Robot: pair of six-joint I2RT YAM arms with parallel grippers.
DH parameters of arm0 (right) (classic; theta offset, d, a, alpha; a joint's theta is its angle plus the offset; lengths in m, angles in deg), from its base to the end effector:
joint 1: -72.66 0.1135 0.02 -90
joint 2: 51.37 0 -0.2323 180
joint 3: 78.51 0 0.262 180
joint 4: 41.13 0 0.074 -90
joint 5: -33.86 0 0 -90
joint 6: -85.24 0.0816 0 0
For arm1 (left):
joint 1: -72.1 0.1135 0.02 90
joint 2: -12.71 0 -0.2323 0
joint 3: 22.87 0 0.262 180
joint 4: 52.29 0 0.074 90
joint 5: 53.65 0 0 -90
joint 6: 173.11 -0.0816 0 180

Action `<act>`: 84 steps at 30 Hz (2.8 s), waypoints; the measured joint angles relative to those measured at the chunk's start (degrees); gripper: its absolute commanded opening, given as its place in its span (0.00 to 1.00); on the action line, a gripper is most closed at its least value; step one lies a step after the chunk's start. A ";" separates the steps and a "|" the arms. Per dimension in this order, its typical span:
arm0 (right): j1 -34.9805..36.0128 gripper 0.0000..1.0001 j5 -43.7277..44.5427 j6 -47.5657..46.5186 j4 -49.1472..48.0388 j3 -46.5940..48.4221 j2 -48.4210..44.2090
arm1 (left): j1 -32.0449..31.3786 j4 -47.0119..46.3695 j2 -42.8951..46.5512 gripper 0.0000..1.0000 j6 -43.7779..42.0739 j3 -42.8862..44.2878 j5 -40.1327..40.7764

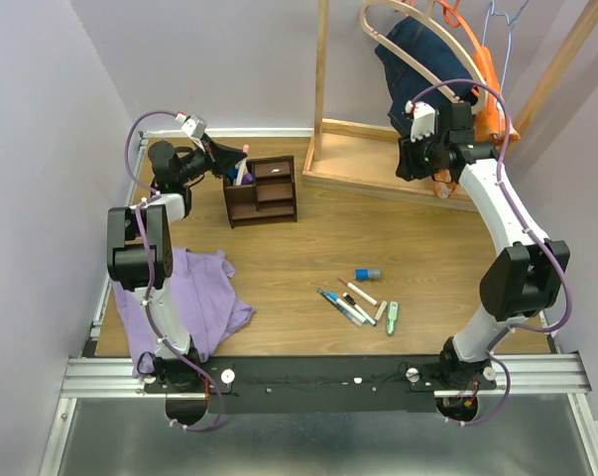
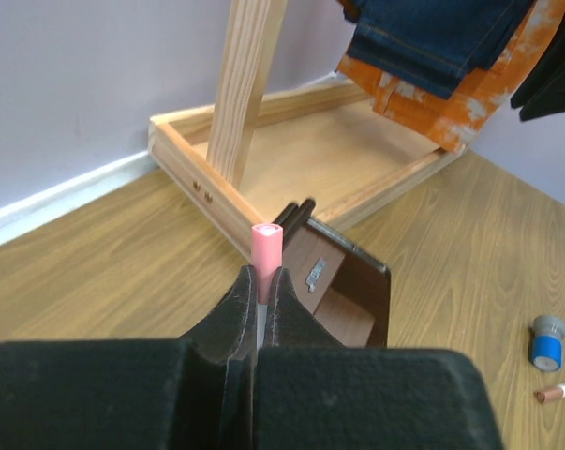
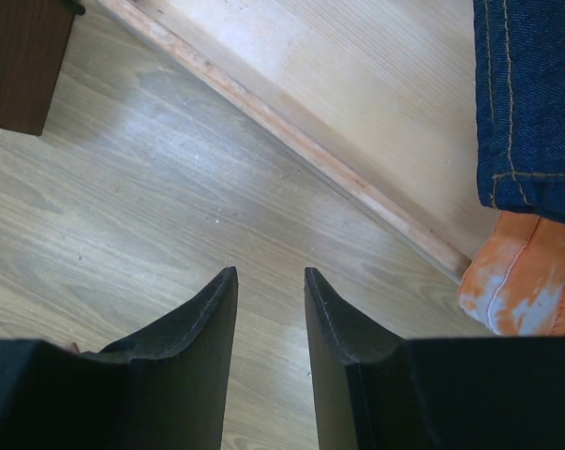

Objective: Sort the stationery into containers
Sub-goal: Place the pen in the storage box, then pick up the pen from the center of the board.

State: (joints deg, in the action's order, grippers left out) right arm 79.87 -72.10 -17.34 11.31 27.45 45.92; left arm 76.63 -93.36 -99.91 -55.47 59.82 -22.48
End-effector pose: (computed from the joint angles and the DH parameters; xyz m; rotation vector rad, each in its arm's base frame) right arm 0.4124 0.0748 0.2780 -0.5332 2.2521 0.2773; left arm 0.4546 -0.0340 0.2197 0.4903 1.4780 -1.0223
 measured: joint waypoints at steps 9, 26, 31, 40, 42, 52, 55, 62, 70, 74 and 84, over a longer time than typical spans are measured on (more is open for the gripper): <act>1.60 0.43 0.17 -0.13 0.33 0.39 0.50 | 2.25 -5.14 0.00 0.37 0.66 -4.31 -3.13; 3.98 0.43 0.26 -0.35 -0.15 -2.99 -3.13 | 3.65 -8.24 11.08 0.52 3.67 -9.84 -7.82; 3.98 0.43 0.20 -0.35 -1.22 -11.30 -13.05 | 0.76 11.45 23.63 0.59 -10.34 -7.52 -7.65; 1.20 0.43 0.46 0.35 -1.09 -26.32 -36.30 | -31.63 80.30 36.68 0.58 -66.18 0.13 1.42; -0.33 0.43 0.50 0.70 -0.57 -27.67 -38.51 | -34.84 85.92 36.02 0.58 -67.93 -1.64 3.45; -1.05 0.39 -6.40 -0.44 2.71 -30.34 -37.46 | -38.64 87.38 32.76 0.53 -54.93 -4.85 13.42; 4.44 0.40 -6.47 0.13 2.23 -30.34 -31.93 | -37.16 84.87 34.51 0.56 -50.12 -5.01 17.20; 21.70 0.38 0.02 1.18 0.13 -30.47 -20.85 | -21.33 74.12 43.89 0.61 -34.05 -8.63 29.75; 27.56 0.38 5.46 5.77 -2.01 -29.64 -8.81 | -13.31 71.78 49.59 0.63 -28.28 -11.85 37.77; 27.50 0.39 6.58 7.67 -2.03 -28.39 -4.37 | -12.07 70.82 52.59 0.63 -27.98 -13.53 38.80; 29.73 0.41 6.47 9.86 -2.91 -25.07 0.92 | -11.23 70.18 53.59 0.63 -27.80 -16.57 38.91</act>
State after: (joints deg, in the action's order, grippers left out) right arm 109.59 -65.63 -7.48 8.40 2.38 46.84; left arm 65.40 -23.18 -46.31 -83.27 43.25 16.43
